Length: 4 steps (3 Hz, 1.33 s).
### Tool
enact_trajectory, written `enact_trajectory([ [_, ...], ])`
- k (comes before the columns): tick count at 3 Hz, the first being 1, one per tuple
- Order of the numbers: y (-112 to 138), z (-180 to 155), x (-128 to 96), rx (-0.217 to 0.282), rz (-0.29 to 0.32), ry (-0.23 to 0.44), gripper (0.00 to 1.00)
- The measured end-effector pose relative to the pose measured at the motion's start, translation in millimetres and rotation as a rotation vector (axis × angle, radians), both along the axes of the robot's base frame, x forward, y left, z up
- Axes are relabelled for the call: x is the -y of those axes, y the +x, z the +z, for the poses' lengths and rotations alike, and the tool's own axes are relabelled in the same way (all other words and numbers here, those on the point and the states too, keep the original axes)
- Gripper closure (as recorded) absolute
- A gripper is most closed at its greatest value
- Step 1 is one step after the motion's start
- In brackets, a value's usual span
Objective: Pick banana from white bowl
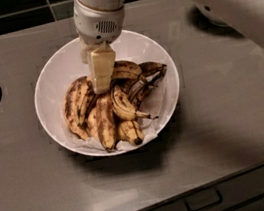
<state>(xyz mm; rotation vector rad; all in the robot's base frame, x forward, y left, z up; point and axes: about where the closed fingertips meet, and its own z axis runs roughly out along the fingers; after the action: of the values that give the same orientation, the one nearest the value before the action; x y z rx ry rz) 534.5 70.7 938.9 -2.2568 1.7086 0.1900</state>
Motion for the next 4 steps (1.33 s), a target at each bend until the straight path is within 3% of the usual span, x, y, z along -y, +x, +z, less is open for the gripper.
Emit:
enact_trajectory([
  [2,-3.2,-0.6,2.1,-0.002,0.001,0.008,0.88],
  [3,-3.2,-0.6,2.1,-0.002,0.001,0.008,1.00],
  [4,-9.5,17.2,-1.7,0.054,-0.001,0.020,1.00],
])
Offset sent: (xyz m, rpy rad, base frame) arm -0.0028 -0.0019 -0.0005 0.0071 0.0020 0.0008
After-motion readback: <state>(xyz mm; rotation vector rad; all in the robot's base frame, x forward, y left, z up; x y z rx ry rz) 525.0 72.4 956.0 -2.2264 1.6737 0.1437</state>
